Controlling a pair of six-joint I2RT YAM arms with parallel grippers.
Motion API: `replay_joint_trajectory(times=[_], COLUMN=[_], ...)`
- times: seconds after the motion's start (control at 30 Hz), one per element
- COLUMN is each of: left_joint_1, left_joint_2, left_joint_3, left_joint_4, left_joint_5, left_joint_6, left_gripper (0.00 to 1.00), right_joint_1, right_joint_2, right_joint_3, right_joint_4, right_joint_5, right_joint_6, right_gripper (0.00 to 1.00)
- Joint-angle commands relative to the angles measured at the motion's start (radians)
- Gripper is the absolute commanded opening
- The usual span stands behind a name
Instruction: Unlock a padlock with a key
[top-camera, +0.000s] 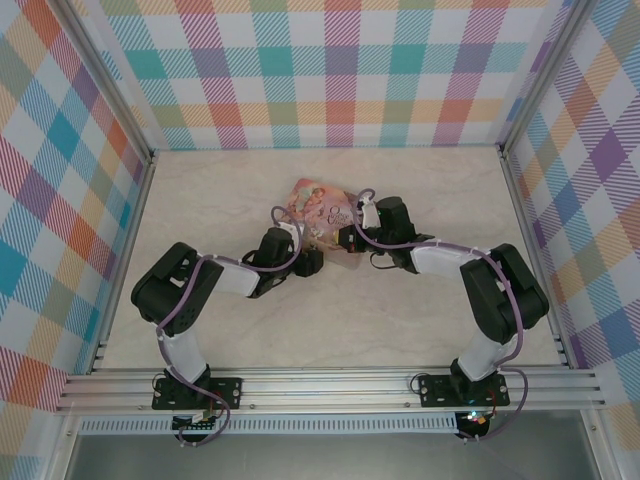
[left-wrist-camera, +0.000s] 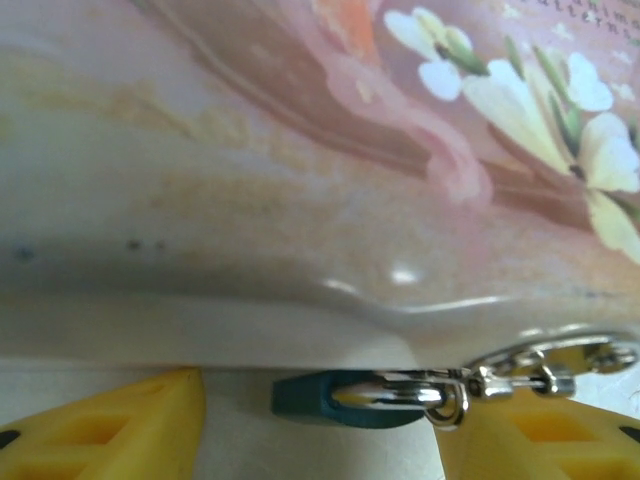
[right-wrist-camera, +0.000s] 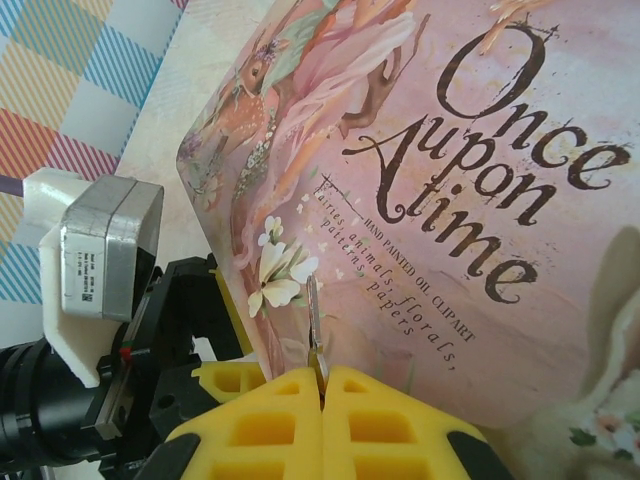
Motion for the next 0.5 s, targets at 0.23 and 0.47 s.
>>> replay_joint_trajectory(times=[0.23,0.47], left_joint_1=[0.008,0.004], left_joint_2=[0.011,0.003], left_joint_3=[0.005,0.002], left_joint_4=[0.077,0.092], left_joint_5=[0.05,0.068], left_joint_6=[-0.02,-0.044], left_gripper=[0.54,0.51], right_joint_1=[-0.003,-0.003], right_joint_2=[0.001,-0.005], right_joint_3=[-0.011,-0.017], right_joint_4=[0.006,0.014], right_joint_5=[-0.028,-0.03], right_joint_6=[-0.002,-0.001], right_gripper=[0.0,0.0])
